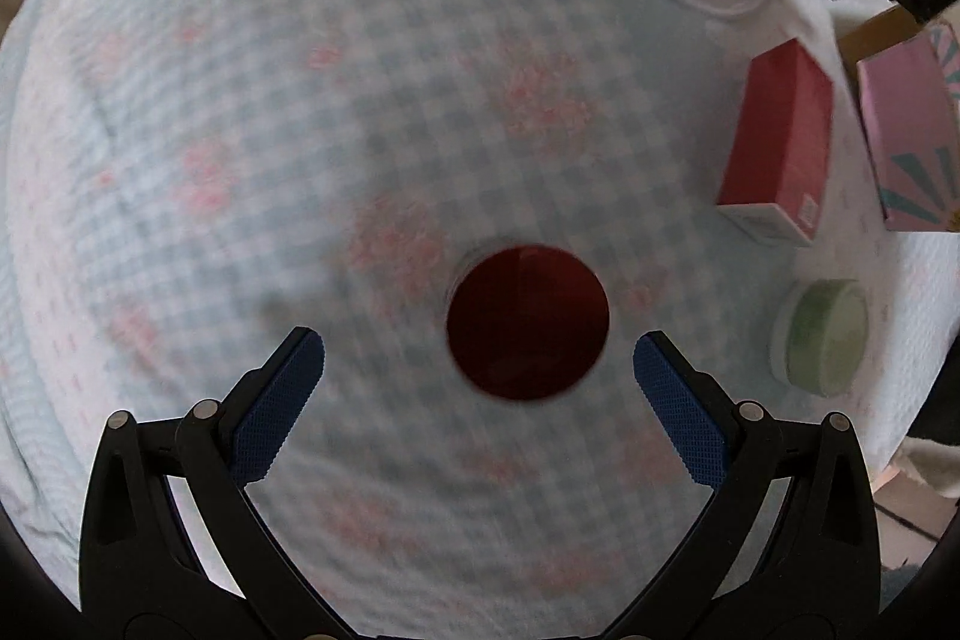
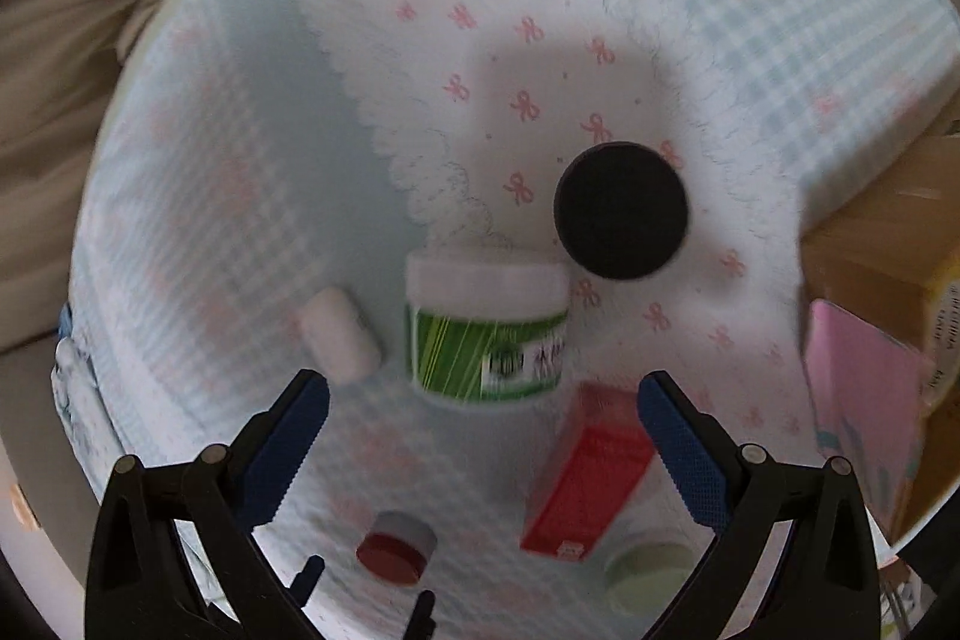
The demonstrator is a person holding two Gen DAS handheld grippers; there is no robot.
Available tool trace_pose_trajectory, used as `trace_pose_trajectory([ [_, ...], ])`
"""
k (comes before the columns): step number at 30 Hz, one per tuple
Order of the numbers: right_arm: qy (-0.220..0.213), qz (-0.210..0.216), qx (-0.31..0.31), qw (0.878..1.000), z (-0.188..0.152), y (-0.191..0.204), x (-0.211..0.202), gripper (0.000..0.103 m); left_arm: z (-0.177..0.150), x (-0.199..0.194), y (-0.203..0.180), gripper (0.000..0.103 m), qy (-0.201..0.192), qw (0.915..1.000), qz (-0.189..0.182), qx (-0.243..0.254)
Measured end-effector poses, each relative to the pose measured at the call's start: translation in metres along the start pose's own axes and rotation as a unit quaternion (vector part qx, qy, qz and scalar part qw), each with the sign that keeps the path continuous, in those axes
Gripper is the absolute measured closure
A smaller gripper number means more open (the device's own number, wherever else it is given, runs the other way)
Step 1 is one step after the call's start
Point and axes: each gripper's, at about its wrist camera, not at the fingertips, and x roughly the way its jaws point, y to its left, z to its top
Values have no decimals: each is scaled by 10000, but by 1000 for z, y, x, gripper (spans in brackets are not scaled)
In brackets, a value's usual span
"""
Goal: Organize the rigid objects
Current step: 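Move both tools back toward the remaining jars on the bed, then grasp the red-capped jar with the left tool while the right tool grasps the green-striped jar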
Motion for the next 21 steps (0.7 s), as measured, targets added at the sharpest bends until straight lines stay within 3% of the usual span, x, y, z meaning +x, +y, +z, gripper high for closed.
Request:
trace_pose_trajectory([
  [10,341,-41,359,9988,22,-3,45,20,9,37,-14,15,188,9996,164,166],
  [12,352,-39,411,9985,22,-5,48,30,8,38,-18,16,143,9994,213,216],
  [14,388,-16,453,9982,23,-7,51,36,4,37,-22,25,62,9992,293,254],
  [21,349,60,544,9979,22,-16,49,36,3,25,-27,52,-107,9990,300,315],
])
